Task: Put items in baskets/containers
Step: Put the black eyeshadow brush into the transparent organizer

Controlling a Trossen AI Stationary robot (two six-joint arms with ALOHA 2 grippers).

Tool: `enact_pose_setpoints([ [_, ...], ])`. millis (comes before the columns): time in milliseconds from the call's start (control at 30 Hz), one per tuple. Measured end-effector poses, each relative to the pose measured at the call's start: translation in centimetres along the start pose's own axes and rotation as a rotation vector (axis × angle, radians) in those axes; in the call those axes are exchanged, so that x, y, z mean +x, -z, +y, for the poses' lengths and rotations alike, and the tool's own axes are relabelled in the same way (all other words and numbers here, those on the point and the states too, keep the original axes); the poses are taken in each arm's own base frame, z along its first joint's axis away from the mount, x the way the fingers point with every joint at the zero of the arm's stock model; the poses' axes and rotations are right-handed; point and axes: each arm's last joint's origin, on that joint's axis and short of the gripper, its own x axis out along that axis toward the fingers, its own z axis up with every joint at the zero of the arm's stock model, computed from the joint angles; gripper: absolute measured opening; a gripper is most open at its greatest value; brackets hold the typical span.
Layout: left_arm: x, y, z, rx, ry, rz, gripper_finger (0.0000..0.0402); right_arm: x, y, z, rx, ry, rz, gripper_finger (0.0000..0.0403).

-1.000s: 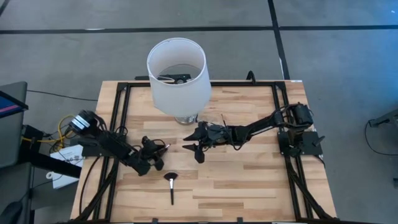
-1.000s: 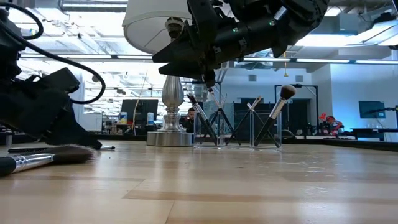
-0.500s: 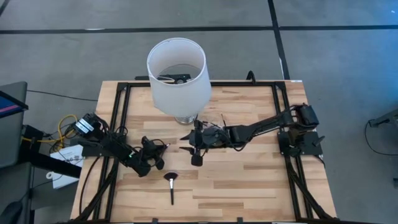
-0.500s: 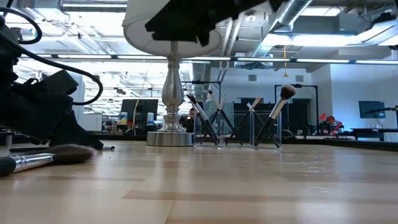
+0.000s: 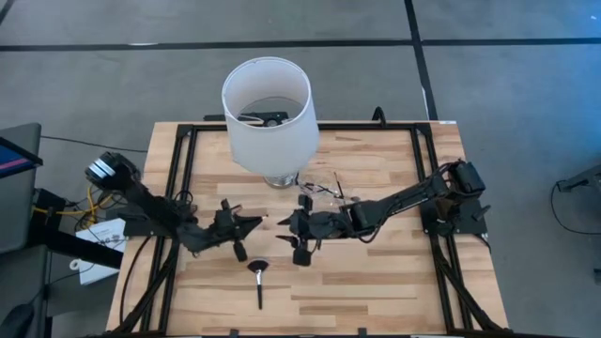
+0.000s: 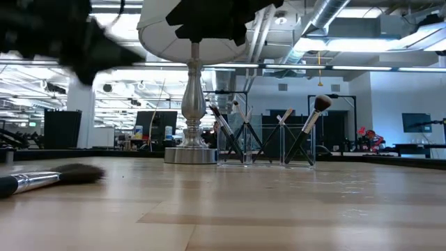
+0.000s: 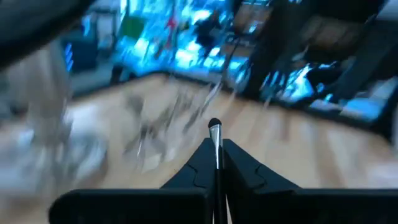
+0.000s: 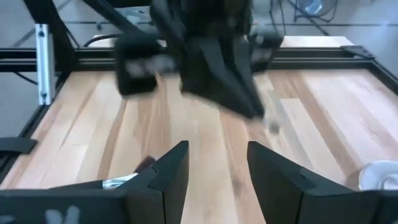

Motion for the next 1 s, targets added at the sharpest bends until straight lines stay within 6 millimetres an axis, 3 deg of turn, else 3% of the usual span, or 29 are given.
enact_pose_setpoints([
  [100, -0.1, -2.9, -0.3, 0.024, 0.128, -0.106, 0.0012, 0.0, 0.0, -0.1, 0.0, 0.006, 0.004, 0.0154],
  [267, -0.1, -5.6, 0.0, 0.063, 0.365, -0.253, 0.0012, -0.4, 0.3, -0.1, -0.019, 0.024, 0.048, 0.0154],
  [333, 0.2, -6.0, 0.3, 0.094, 0.419, -0.288, 0.0012, -1.6, -0.6, 0.0, -0.054, 0.029, 0.026, 0.0154],
  [500, 1.2, -6.7, 1.1, 0.12, 0.494, -0.365, 0.0012, -7.0, -3.4, 0.0, -0.168, 0.2, -0.014, 0.0154],
  [600, 1.7, -7.2, 1.7, 0.116, 0.538, -0.431, 0.0012, -8.8, -3.2, -0.1, -0.195, 0.23, -0.06, 0.0154],
  [767, 2.1, -7.8, 2.4, 0.124, 0.608, -0.506, 0.0012, -6.0, 2.1, -0.9, -0.32, 0.049, -0.249, 0.0154],
  [900, 2.3, -7.8, 2.5, 0.121, 0.62, -0.505, 0.0013, -4.4, 2.8, -3.4, -0.247, 0.05, -0.594, 0.0154],
  [1000, 2.3, -7.8, 2.4, 0.108, 0.632, -0.503, 0.0013, -3.1, 3.0, -4.7, -0.248, -0.064, -0.673, 0.0154],
])
